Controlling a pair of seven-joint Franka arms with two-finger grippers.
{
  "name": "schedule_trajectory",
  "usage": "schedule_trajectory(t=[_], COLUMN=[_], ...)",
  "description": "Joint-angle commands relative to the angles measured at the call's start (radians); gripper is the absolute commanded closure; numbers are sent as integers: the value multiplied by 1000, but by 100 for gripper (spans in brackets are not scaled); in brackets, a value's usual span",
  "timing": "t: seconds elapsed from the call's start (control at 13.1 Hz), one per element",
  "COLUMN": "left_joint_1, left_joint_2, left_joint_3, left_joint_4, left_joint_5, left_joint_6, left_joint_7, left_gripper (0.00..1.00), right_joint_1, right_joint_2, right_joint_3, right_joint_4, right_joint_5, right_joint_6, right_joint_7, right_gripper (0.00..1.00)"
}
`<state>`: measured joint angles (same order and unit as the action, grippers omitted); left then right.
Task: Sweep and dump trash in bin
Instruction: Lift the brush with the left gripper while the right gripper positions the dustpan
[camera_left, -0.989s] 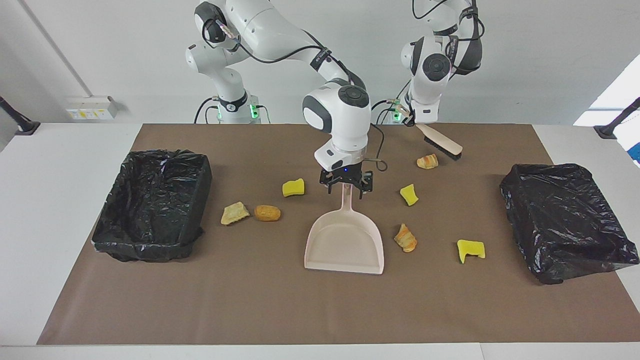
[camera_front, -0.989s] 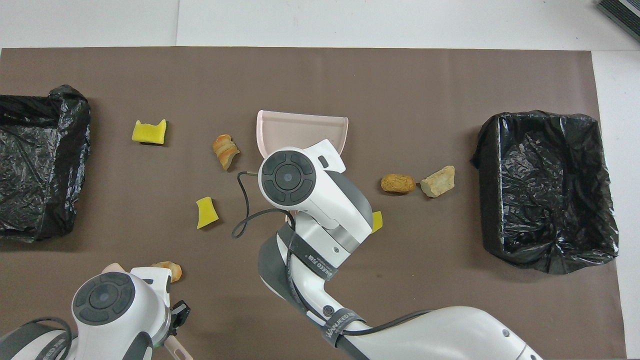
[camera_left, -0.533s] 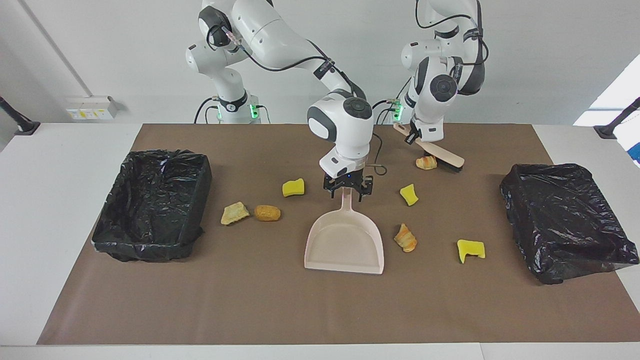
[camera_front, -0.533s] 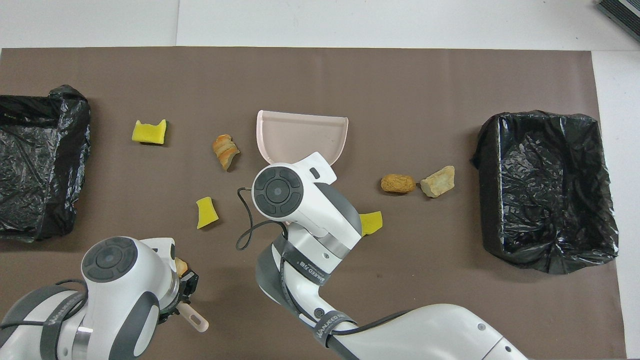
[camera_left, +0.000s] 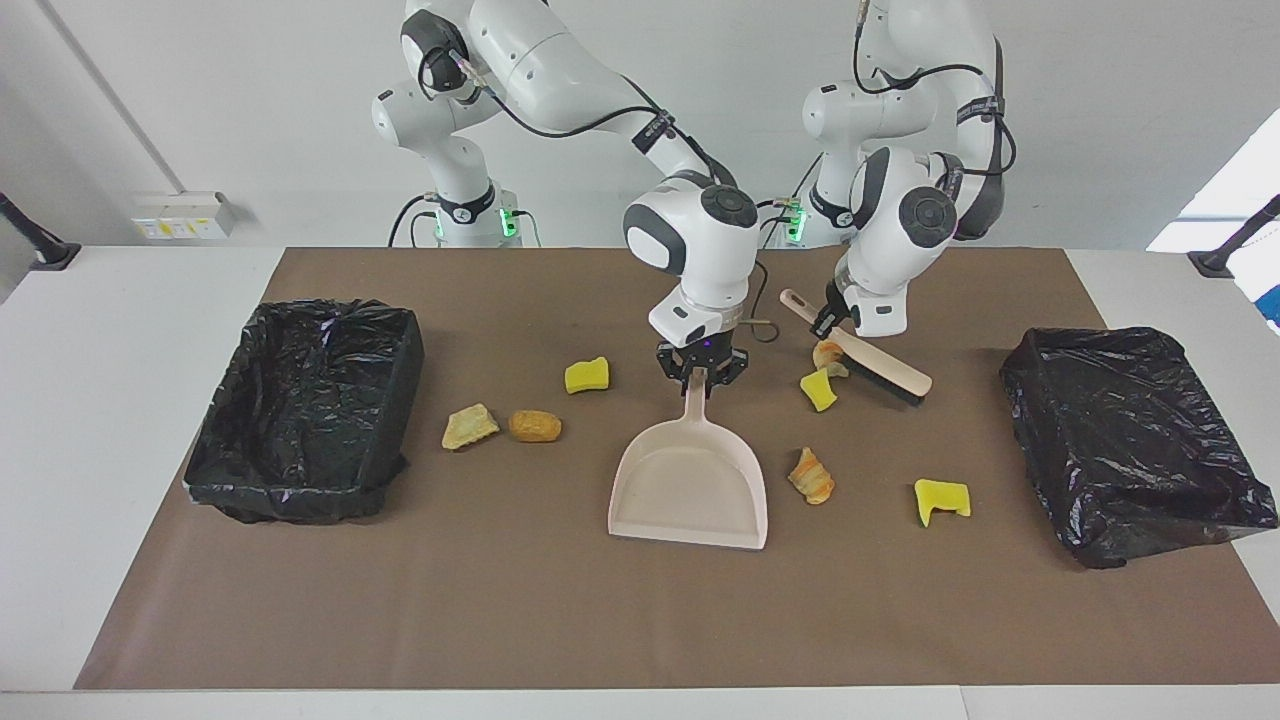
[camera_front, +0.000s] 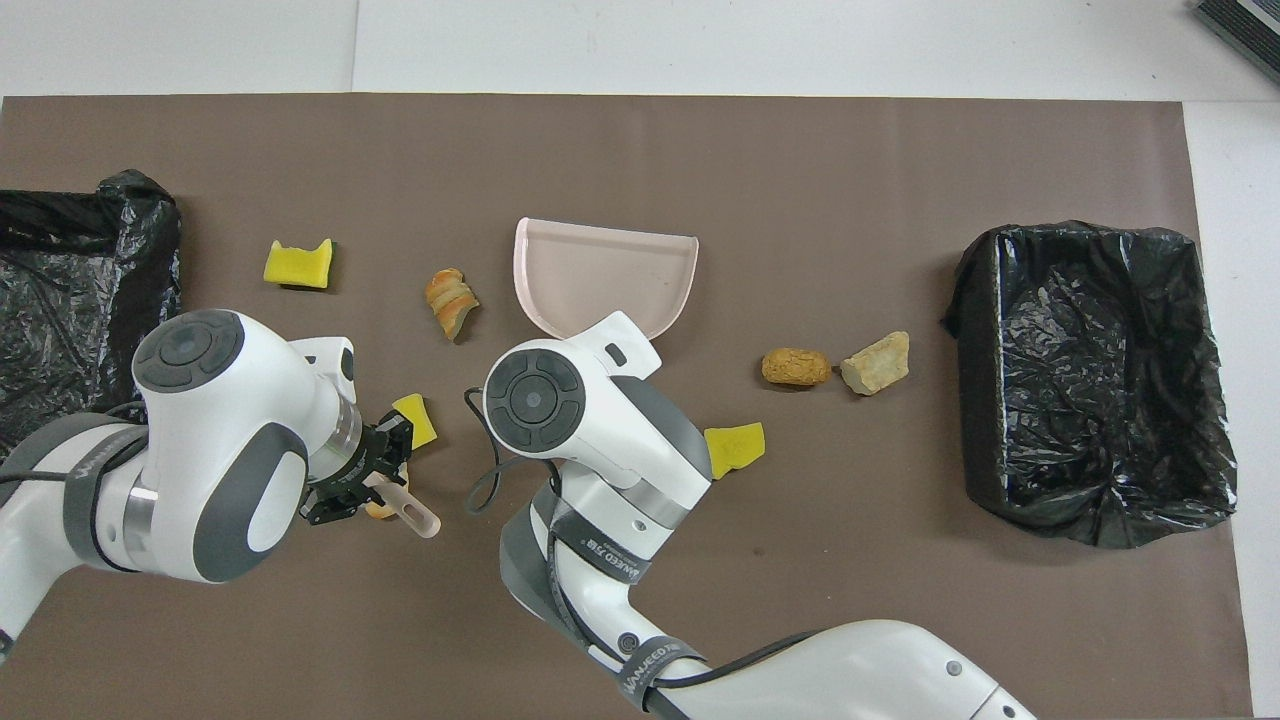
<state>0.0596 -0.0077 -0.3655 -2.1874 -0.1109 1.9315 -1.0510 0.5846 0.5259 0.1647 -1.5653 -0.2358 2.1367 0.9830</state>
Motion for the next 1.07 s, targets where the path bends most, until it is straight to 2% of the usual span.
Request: schedule_trajectory(t=[0.0,0.3,0.46,0.68,0.84,0.99], left_joint_1=[3,6,6,8,9,11], left_joint_2=[67,159,202,232,264,322], left_joint_3=[40,130,177,227,264,267], left_joint_4=[116,268,337,382,418,480], left_joint_5=[104,171,200,282,303,309], left_joint_6=[-49,-68,-57,4,44,55], left_joint_7=[86,342,577,924,1165,1328], left_gripper=[100,100,100,100,100,100], right_joint_1=[-6,-35,-63,-92,-133,-170], right_joint_2=[-20,-66,-92,-99,-109,-112], right_joint_3=[7,7,9,9,9,7], right_joint_4=[7,1,-4,-2,-1,-1], right_joint_5=[-14,-2,-2,13,85,185], right_joint_6=[-20,-21,-24,-58,-109,-148], right_joint_7=[-42,-171,-245,-626,-841,-1062], right_gripper=[100,100,100,100,100,100])
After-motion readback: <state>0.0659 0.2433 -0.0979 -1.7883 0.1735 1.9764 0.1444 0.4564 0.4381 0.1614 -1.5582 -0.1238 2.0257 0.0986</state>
